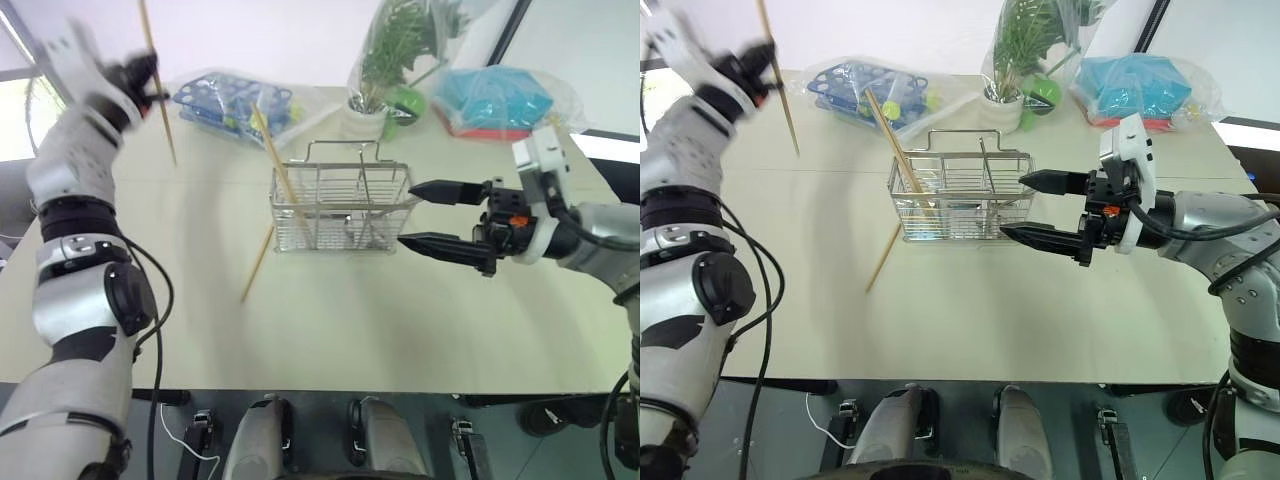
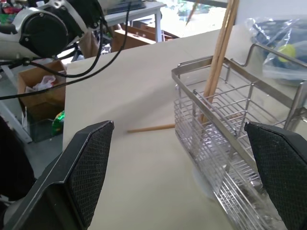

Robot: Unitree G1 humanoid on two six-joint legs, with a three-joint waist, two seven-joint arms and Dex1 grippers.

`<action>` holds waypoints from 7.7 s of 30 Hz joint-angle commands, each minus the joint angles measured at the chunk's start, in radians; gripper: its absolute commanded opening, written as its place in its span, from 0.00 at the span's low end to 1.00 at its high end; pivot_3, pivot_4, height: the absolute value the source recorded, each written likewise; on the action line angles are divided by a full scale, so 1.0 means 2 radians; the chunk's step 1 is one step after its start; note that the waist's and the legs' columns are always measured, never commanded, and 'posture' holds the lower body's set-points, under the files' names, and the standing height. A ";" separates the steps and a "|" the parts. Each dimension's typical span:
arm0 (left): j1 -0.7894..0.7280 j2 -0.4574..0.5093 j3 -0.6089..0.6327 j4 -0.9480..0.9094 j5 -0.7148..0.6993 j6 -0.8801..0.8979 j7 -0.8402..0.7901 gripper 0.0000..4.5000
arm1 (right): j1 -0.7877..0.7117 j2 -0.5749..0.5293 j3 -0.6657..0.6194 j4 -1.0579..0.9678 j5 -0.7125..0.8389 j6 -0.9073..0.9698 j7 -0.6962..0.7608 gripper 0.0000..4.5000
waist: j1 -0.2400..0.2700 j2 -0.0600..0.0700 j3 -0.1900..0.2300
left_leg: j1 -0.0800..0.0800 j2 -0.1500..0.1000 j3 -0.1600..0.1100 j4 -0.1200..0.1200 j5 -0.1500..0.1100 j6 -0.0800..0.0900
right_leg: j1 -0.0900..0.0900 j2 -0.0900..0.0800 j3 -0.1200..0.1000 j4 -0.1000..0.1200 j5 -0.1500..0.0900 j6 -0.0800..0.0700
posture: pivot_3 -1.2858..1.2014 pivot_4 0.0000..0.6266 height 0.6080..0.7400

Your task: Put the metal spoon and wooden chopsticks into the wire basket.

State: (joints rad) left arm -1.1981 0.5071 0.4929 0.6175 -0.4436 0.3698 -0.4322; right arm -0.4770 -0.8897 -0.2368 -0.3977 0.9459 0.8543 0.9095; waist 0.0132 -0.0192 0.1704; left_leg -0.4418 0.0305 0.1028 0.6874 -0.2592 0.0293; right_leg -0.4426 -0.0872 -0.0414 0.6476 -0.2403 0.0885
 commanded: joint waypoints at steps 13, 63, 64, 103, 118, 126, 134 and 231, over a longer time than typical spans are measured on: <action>0.045 -0.149 -0.086 -0.269 -0.092 0.095 0.088 0.01 | -0.014 0.000 -0.024 0.000 0.019 0.004 -0.024 1.00 | -0.001 0.000 0.000 | 0.001 0.000 0.000 0.003 0.000 0.000 | 0.002 0.001 0.000 0.000 0.000 0.001 | 0.52 0.24 0.85; -0.037 0.103 -0.130 -0.215 -0.088 0.387 0.081 0.99 | -0.021 0.023 -0.021 0.041 0.000 -0.012 -0.037 1.00 | 0.001 0.000 0.000 | 0.001 0.001 -0.001 0.003 -0.002 0.003 | 0.002 0.003 0.000 0.000 0.000 0.001 | 0.52 0.24 0.85; -0.035 0.112 -0.135 -0.200 -0.078 0.415 0.090 0.99 | -0.020 0.023 -0.020 0.042 -0.001 -0.013 -0.036 1.00 | 0.001 0.000 0.000 | 0.001 0.001 -0.002 0.003 -0.001 0.002 | 0.003 0.003 0.000 0.000 0.000 0.001 | 0.52 0.24 0.85; 0.092 -0.023 -0.244 -0.264 -0.027 0.614 0.143 0.99 | 0.017 0.036 -0.026 0.005 -0.005 -0.022 -0.051 1.00 | 0.000 0.000 0.000 | 0.000 0.000 -0.001 0.003 -0.001 0.001 | 0.002 0.001 0.000 0.001 0.000 0.001 | 0.52 0.24 0.85; 0.101 -0.040 -0.291 -0.183 0.042 0.536 0.109 0.99 | 0.037 0.028 -0.032 -0.012 -0.003 -0.021 -0.045 1.00 | 0.001 0.000 0.000 | 0.000 0.000 -0.001 0.003 -0.001 0.002 | 0.002 0.001 0.000 0.001 0.000 0.001 | 0.52 0.24 0.85; 0.098 -0.059 -0.302 -0.145 0.061 0.499 0.084 0.99 | 0.058 0.016 -0.036 -0.022 -0.005 -0.023 -0.033 1.00 | 0.000 0.000 0.000 | 0.000 0.000 -0.001 0.003 -0.002 0.002 | 0.002 0.001 0.000 0.001 0.000 0.001 | 0.52 0.24 0.85; 0.106 -0.056 -0.312 -0.112 0.091 0.477 0.070 0.99 | 0.058 0.023 -0.033 -0.029 -0.004 -0.025 -0.042 1.00 | 0.000 0.000 0.000 | 0.000 0.000 -0.001 0.003 -0.002 0.003 | 0.002 0.000 0.000 0.001 0.000 0.001 | 0.52 0.24 0.85; 0.154 -0.181 -0.155 -0.372 -0.082 0.127 0.131 1.00 | 0.013 0.025 -0.049 0.002 0.028 -0.011 -0.062 1.00 | 0.000 0.000 0.000 | 0.001 0.000 -0.001 0.004 -0.002 0.003 | 0.004 0.000 0.000 0.000 0.000 0.001 | 0.52 0.24 0.85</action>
State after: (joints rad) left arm -0.8831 0.1505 0.1796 -0.0833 -0.6004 0.6426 -0.1740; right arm -0.4463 -0.8316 -0.3016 -0.3709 0.9878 0.8437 0.7863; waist 0.0132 -0.0192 0.1701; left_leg -0.4392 0.0304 0.1003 0.6959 -0.2634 0.0362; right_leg -0.4346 -0.0865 -0.0418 0.6471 -0.2394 0.0900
